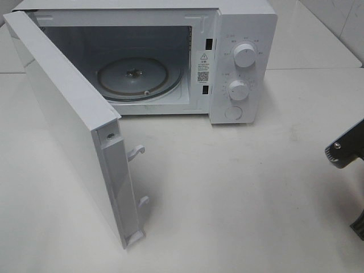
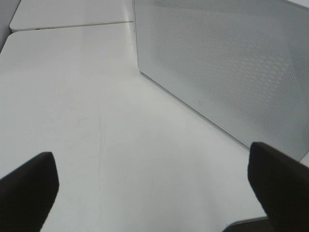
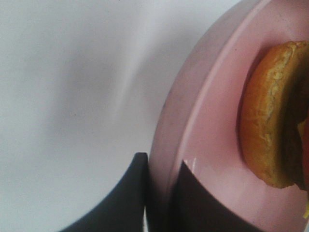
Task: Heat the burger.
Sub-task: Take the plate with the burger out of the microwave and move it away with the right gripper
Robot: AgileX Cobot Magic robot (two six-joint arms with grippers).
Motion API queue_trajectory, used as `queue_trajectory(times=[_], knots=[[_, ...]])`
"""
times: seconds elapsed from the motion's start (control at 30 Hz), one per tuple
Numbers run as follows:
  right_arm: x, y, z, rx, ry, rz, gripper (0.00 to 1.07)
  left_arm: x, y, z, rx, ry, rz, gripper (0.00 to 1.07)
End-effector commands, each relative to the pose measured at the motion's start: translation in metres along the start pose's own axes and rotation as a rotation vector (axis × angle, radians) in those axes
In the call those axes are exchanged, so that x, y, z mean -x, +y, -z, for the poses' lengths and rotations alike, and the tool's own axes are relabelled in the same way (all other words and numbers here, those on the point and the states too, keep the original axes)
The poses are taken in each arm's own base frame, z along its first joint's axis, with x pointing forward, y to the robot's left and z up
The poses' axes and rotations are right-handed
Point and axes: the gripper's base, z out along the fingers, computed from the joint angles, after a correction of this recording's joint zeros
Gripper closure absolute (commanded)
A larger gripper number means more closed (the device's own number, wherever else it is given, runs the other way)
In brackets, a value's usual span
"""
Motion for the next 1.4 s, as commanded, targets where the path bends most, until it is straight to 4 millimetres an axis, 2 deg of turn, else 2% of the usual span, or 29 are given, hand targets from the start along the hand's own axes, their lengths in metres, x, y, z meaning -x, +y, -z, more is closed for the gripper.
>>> queue_trajectory(times=[0.03,0.4,0.87,1.07,1.13,1.17,1.2,1.23,1.27,1.4], knots=[[0.012,0.003,-0.009,-0.082,0.026,-0.065,1.06,-0.001,0.000,0.002,0.005,-0.028,0.003,0.07],[0.027,0.028,-0.037,-0.162,0.115,-0.190,1.06,-0.001,0.000,0.002,0.005,-0.028,0.003,0.07],[0.027,0.046,-0.063,-0.228,0.136,-0.285,1.02,-0.001,0.000,0.002,0.005,-0.028,0.003,0.07],[0.026,0.050,-0.067,-0.219,0.145,-0.290,0.94,-0.001,0.000,0.002,0.005,-0.028,0.003,0.07],[0.026,0.052,-0.067,-0.204,0.143,-0.285,0.86,-0.001,0.000,0.002,0.005,-0.028,0.003,0.07],[0.026,0.052,-0.067,-0.204,0.143,-0.285,0.86,-0.001,0.000,0.002,0.005,-0.028,0.003,0.07],[0.026,0.052,-0.067,-0.194,0.144,-0.287,0.79,-0.001,0.000,0.002,0.005,-0.028,0.003,0.07],[0.026,0.052,-0.067,-0.194,0.144,-0.287,0.79,-0.001,0.000,0.002,0.005,-0.028,0.003,0.07],[0.027,0.051,-0.065,-0.188,0.140,-0.288,0.72,-0.001,0.000,0.002,0.005,-0.028,0.003,0.07],[0.029,0.049,-0.061,-0.166,0.123,-0.294,0.66,-0.001,0.000,0.002,0.005,-0.028,0.003,0.07]])
